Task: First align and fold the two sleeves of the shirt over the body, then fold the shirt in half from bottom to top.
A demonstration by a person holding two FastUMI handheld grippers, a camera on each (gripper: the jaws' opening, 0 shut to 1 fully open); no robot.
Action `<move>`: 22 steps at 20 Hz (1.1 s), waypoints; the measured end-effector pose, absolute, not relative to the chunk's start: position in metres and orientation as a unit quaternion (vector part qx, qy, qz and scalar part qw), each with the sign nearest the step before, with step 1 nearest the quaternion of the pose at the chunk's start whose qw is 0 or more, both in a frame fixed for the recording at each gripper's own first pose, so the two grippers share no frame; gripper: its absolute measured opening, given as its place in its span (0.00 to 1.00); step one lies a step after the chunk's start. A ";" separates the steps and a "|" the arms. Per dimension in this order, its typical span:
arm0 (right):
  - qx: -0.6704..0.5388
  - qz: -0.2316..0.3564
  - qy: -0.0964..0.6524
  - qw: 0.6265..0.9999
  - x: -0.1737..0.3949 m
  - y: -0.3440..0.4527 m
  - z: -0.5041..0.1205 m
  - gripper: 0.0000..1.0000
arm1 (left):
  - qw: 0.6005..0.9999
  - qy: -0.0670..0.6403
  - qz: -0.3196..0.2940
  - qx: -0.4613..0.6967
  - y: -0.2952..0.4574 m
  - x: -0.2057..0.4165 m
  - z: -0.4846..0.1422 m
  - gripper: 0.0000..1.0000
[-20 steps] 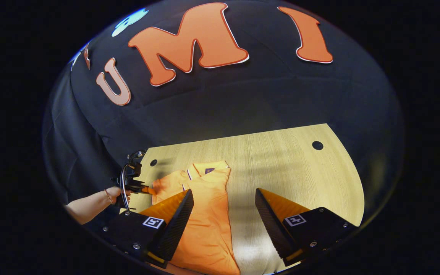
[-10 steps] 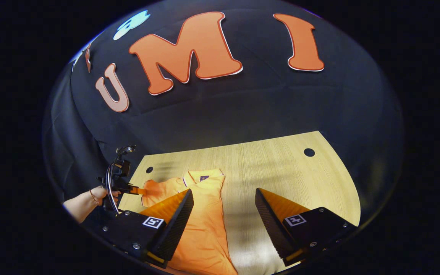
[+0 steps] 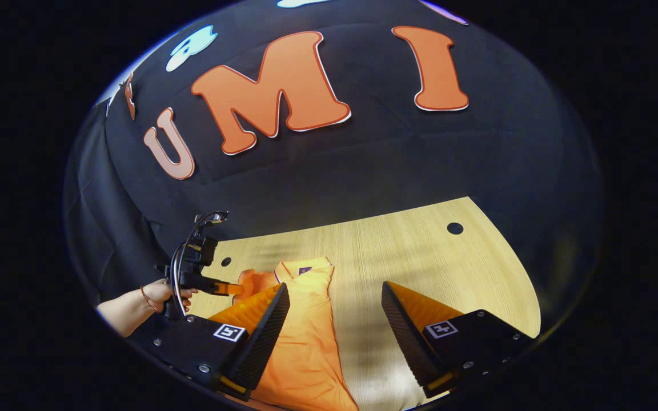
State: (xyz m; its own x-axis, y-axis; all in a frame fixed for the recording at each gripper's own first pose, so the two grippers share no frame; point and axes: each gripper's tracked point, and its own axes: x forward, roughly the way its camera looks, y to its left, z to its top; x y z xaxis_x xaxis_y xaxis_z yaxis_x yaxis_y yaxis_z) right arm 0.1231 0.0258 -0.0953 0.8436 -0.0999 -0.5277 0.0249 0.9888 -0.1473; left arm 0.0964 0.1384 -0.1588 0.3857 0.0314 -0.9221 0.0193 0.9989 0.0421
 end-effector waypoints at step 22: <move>-0.064 -0.043 0.313 0.947 0.109 0.018 -0.121 0.99 | 0.827 0.558 -0.051 -0.037 0.031 0.091 -0.191 0.99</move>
